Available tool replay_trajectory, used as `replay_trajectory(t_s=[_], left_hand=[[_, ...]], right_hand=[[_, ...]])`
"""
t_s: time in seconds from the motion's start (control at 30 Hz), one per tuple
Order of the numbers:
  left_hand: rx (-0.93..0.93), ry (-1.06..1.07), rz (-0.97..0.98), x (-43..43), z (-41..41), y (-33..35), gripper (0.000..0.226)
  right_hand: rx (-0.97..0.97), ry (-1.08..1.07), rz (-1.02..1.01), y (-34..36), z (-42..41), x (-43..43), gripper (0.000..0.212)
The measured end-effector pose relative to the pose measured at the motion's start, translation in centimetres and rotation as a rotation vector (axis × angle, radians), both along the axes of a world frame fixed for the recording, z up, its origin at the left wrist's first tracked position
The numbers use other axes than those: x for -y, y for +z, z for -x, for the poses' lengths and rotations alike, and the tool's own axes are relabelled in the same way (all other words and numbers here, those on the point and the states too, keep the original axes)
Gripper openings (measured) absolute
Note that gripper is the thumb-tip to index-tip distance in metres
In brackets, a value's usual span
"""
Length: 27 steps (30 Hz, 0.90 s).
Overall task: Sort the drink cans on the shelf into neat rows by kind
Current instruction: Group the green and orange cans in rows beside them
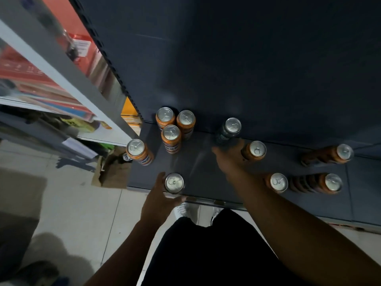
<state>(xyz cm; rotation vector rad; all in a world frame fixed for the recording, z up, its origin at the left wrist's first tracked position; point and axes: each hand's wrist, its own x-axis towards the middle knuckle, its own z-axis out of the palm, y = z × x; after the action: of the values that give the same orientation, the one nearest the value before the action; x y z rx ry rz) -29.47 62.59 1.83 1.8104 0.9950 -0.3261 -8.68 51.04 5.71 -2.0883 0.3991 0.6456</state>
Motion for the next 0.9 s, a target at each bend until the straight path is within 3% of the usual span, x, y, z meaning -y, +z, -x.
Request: replay_trajectory(t_s=[0.13, 0.4, 0.77, 0.9], left_hand=[[0.028, 0.070, 0.065, 0.1, 0.4, -3.0, 0.096], [0.129, 0.118, 0.076, 0.3, -1.2, -4.3, 0.067], [0.186, 0.267, 0.149, -0.6, -3.1, -1.0, 0.084], [0.317, 0.379, 0.245, -0.9, -3.9, 2.3, 0.070]], right_hand=[[0.029, -0.124, -0.091, -3.2, -2.0, -1.2, 0.076], [0.078, -0.164, -0.224, -6.5, -5.4, -1.5, 0.086], [0.063, -0.162, -0.309, -2.4, -2.2, -0.1, 0.068], [0.044, -0.144, -0.387, 0.4, -0.5, 1.5, 0.060]])
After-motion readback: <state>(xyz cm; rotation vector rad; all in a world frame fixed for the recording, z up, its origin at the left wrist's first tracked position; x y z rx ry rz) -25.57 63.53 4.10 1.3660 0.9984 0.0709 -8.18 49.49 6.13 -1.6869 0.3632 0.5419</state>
